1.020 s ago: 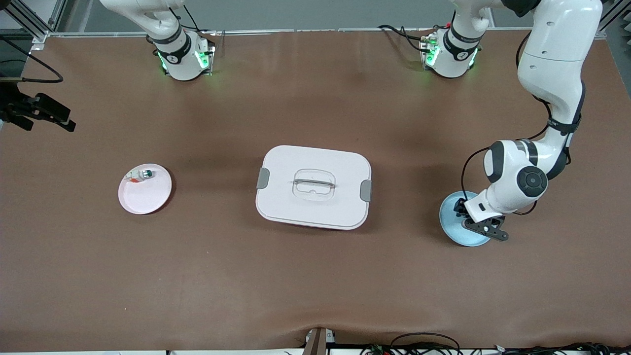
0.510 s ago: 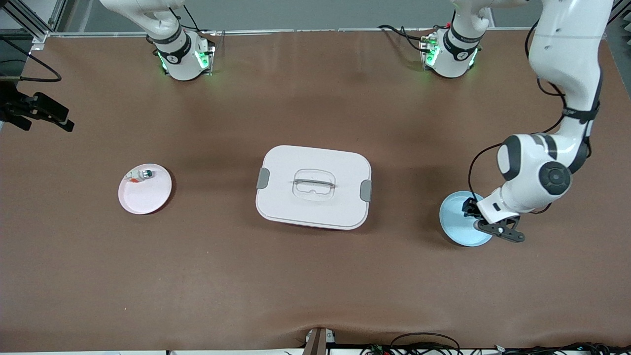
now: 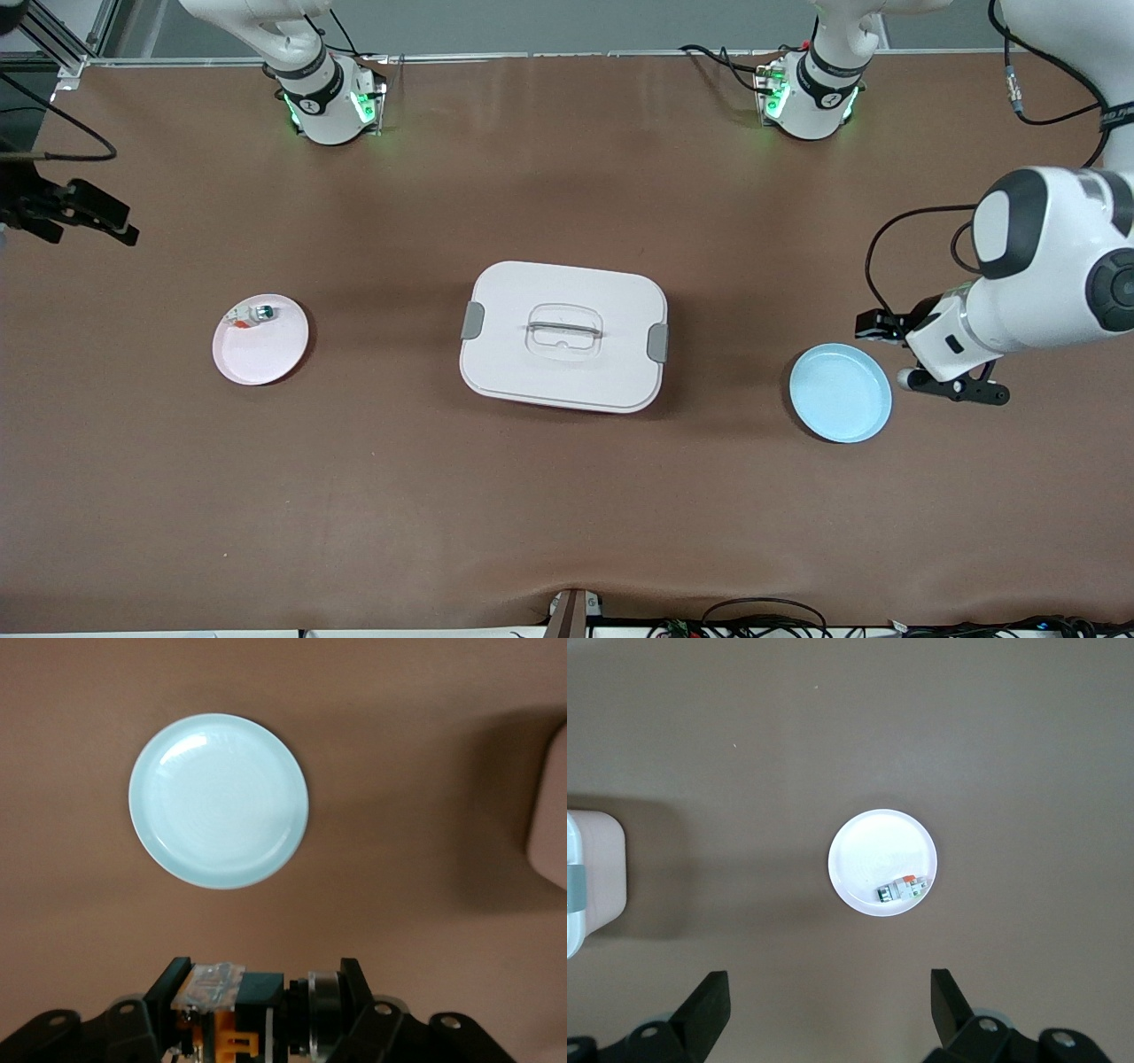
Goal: Transfer orange switch to right arm and place
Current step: 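Lift the orange switch with the left gripper while the right gripper rises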
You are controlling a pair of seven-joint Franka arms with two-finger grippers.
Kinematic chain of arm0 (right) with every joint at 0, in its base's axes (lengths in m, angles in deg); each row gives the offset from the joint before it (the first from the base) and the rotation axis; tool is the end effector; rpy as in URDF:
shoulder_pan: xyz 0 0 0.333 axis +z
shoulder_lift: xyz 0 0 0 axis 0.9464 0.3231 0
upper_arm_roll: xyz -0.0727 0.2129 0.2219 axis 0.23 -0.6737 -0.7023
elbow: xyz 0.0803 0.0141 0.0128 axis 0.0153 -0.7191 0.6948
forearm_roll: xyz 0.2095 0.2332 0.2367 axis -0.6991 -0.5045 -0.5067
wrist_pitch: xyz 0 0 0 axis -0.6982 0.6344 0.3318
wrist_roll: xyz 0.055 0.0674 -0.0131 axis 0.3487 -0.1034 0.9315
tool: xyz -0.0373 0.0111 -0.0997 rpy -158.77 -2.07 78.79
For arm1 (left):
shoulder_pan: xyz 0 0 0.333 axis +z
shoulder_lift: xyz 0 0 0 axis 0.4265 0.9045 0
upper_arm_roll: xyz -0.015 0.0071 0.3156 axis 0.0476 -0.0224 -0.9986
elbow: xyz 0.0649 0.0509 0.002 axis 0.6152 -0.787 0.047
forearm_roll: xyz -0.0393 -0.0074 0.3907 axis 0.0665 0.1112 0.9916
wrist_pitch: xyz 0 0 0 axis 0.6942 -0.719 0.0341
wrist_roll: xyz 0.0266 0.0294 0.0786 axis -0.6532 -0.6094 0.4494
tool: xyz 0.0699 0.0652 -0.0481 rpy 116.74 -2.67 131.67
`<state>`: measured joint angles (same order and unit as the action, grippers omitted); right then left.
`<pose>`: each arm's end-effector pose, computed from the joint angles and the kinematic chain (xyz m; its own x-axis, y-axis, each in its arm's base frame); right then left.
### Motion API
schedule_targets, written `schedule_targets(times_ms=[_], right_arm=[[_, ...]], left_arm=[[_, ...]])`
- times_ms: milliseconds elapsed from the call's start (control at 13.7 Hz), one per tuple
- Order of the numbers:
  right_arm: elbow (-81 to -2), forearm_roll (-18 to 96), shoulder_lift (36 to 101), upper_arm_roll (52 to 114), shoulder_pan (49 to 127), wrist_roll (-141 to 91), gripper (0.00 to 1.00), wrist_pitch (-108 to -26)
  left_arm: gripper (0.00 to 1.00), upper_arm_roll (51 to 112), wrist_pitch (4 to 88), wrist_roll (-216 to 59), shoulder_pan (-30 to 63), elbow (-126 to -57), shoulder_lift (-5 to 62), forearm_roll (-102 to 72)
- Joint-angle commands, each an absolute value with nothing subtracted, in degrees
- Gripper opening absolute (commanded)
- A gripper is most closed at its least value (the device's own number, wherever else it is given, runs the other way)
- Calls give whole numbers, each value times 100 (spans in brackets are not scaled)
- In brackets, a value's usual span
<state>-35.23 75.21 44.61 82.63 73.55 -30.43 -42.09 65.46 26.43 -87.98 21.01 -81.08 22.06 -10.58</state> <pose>0.5495 -0.0252 0.6090 0.9979 -0.0588 -0.0281 -0.0593 -0.9980 -0.0205 0.6320 -0.0759 0.4399 0.9685 -0.1547 -0.1950 -0.1376 -0.9856 0.0985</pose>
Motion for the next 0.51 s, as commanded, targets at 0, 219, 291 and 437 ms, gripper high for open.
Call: schedule_targets(times_ms=[0,219,291,437], right_arm=[[-3296,7528,5108,8278,7335,-3094,100,-4193],[-3269,7545,5154,8287,7326,-3093,100,-4464],[-3260,7580,5189,8287,7309,-3093,100,-4561],[-3260,7607,5215,8287,7317,-3075,100,-4615]], left_arm=[[16,6820,2017,-7932,2085,-7644,1964,-1373],[16,7189,1840,-6772,2085,-7546,1542,-1875],[16,7399,1840,-6351,2085,-7546,1489,-1946],[16,7874,1849,-5358,2085,-7538,1470,-2078]])
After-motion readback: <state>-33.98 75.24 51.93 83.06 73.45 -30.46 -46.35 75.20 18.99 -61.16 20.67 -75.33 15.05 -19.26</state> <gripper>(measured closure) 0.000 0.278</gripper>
